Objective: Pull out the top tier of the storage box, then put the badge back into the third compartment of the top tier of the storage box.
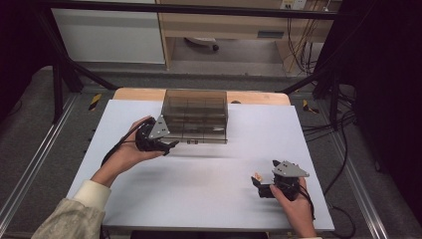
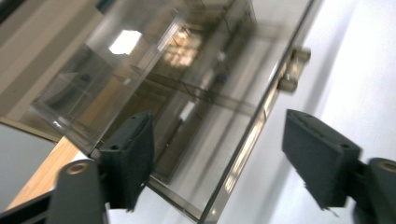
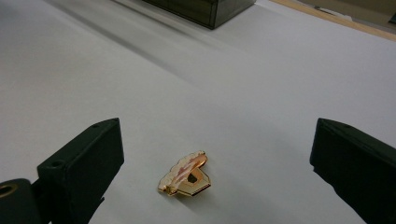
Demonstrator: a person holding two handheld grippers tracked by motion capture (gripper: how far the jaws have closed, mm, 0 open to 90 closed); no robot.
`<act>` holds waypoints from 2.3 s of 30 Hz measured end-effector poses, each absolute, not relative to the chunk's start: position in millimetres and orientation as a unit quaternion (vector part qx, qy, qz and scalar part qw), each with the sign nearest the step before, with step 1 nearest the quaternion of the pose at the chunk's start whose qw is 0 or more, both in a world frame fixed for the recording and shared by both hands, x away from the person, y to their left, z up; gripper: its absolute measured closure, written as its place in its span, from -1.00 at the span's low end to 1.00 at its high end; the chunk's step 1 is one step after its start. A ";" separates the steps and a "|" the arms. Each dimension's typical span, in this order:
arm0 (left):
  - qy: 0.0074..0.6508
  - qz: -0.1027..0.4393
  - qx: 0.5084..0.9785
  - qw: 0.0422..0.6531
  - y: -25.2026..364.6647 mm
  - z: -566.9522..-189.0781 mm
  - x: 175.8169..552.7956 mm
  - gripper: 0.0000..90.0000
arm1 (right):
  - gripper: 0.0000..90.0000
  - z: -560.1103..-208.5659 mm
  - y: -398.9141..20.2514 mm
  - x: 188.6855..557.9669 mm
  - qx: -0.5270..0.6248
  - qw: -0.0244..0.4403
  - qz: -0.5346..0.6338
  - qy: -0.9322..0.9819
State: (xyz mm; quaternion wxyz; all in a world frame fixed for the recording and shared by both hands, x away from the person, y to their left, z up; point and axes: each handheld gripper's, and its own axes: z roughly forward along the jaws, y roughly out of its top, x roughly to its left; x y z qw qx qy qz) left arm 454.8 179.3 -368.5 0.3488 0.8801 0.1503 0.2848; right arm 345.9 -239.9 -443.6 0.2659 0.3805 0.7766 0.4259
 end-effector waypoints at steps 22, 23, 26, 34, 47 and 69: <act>0.329 0.299 0.761 0.472 222.2 -388.2 401.8 -0.80 | -0.93 -443.4 -231.9 347.8 0.396 0.252 0.423 0.775; 0.335 0.299 0.755 0.477 225.8 -389.4 399.3 -0.80 | -0.93 -443.3 -231.1 347.3 0.395 0.252 0.422 0.776; 0.357 0.303 0.741 0.481 235.9 -395.1 391.0 -0.80 | -0.93 -443.4 -229.4 346.7 0.394 0.245 0.420 0.780; 0.410 0.316 0.704 0.486 268.4 -420.0 367.9 -0.84 | -0.93 -445.0 -227.2 348.7 0.404 0.242 0.409 0.782; 0.426 0.289 0.712 0.478 273.0 -434.9 343.9 -0.86 | -0.94 -451.1 -223.4 349.8 0.409 0.221 0.393 0.793; 0.429 0.300 0.720 0.456 268.8 -439.6 348.9 -0.84 | -0.54 -460.5 -223.9 351.3 0.435 0.185 0.351 0.808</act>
